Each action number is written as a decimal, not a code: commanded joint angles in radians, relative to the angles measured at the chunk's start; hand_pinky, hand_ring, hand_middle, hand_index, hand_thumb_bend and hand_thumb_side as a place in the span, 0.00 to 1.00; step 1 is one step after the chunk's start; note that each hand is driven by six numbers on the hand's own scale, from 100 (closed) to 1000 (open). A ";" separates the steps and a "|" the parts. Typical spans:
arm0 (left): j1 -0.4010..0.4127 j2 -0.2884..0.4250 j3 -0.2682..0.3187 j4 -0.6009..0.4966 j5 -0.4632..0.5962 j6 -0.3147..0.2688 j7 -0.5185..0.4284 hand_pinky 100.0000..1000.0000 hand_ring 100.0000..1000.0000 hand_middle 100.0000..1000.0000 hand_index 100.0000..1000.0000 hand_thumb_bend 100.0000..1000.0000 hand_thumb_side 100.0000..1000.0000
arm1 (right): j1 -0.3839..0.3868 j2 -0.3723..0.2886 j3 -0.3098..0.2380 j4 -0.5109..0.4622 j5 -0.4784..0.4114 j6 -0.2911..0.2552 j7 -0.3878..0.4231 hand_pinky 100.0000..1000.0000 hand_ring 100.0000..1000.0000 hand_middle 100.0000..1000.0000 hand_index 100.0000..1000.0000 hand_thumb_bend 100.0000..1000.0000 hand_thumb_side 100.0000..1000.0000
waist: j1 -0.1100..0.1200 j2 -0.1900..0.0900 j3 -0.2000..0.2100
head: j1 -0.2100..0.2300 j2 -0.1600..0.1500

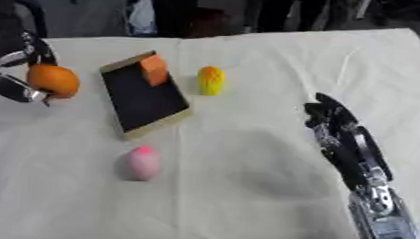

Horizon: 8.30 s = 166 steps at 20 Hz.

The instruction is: Pick up objects on the table and place them in the box.

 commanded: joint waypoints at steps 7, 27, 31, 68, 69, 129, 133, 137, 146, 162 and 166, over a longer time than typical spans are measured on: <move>-0.105 -0.109 -0.052 0.044 -0.039 -0.053 -0.020 0.56 0.44 0.46 0.62 0.24 0.07 | -0.019 -0.002 0.007 -0.016 -0.008 -0.003 0.006 0.79 0.85 0.75 0.91 0.00 0.52 | -0.008 -0.012 -0.029 | 0.013 -0.009; -0.075 -0.192 -0.096 0.142 -0.083 -0.126 -0.123 0.70 0.62 0.65 0.79 0.30 0.23 | -0.027 0.001 0.010 -0.016 -0.009 -0.002 0.011 0.79 0.85 0.75 0.91 0.00 0.52 | -0.013 0.001 -0.043 | 0.010 -0.013; -0.065 -0.160 -0.096 0.117 -0.065 -0.131 -0.152 0.71 0.64 0.68 0.82 0.32 0.29 | -0.026 0.000 0.008 -0.016 -0.008 -0.002 0.010 0.79 0.85 0.75 0.91 0.00 0.52 | -0.011 -0.001 -0.041 | 0.007 -0.013; -0.120 -0.007 0.237 0.398 -0.139 0.279 0.096 0.72 0.66 0.69 0.84 0.31 0.13 | -0.033 -0.007 0.011 -0.016 -0.010 -0.006 0.013 0.79 0.85 0.75 0.91 0.00 0.52 | -0.024 0.020 -0.049 | 0.022 -0.031; -0.126 -0.012 0.243 0.426 -0.156 0.275 0.112 0.72 0.66 0.69 0.84 0.31 0.13 | -0.035 -0.007 0.012 -0.017 -0.011 -0.006 0.014 0.79 0.85 0.75 0.91 0.00 0.52 | -0.024 0.023 -0.053 | 0.024 -0.033; -0.116 -0.009 0.085 0.207 -0.178 0.037 0.312 0.51 0.41 0.43 0.58 0.15 0.05 | -0.053 -0.007 0.015 -0.019 -0.013 -0.006 0.024 0.79 0.85 0.75 0.91 0.00 0.52 | -0.020 0.039 -0.077 | 0.041 -0.057; -0.125 -0.046 0.068 0.172 -0.172 0.033 0.235 0.52 0.42 0.44 0.59 0.16 0.05 | -0.053 -0.006 0.016 -0.019 -0.013 -0.005 0.026 0.79 0.85 0.75 0.91 0.00 0.52 | -0.020 0.037 -0.080 | 0.040 -0.055; -0.130 -0.078 0.052 0.163 -0.170 0.023 0.163 0.53 0.43 0.45 0.61 0.16 0.07 | -0.052 -0.005 0.016 -0.018 -0.014 -0.005 0.026 0.79 0.85 0.75 0.91 0.00 0.52 | -0.020 0.037 -0.084 | 0.040 -0.053; -0.108 -0.119 0.026 0.207 -0.192 0.011 0.087 0.58 0.49 0.53 0.68 0.20 0.10 | -0.052 -0.004 0.017 -0.018 -0.014 -0.005 0.028 0.79 0.85 0.75 0.91 0.00 0.52 | -0.020 0.036 -0.083 | 0.040 -0.052; -0.027 -0.094 0.063 0.132 -0.099 0.035 0.086 0.71 0.65 0.71 0.85 0.26 0.51 | -0.054 -0.006 0.015 -0.018 -0.013 -0.006 0.029 0.79 0.85 0.75 0.91 0.00 0.51 | -0.027 0.034 -0.068 | 0.035 -0.052; 0.017 -0.070 0.097 0.027 -0.031 0.056 0.128 0.71 0.63 0.70 0.84 0.14 0.51 | -0.065 -0.020 0.015 -0.020 -0.011 -0.010 0.029 0.79 0.85 0.75 0.91 0.00 0.50 | -0.030 0.034 -0.060 | 0.031 -0.052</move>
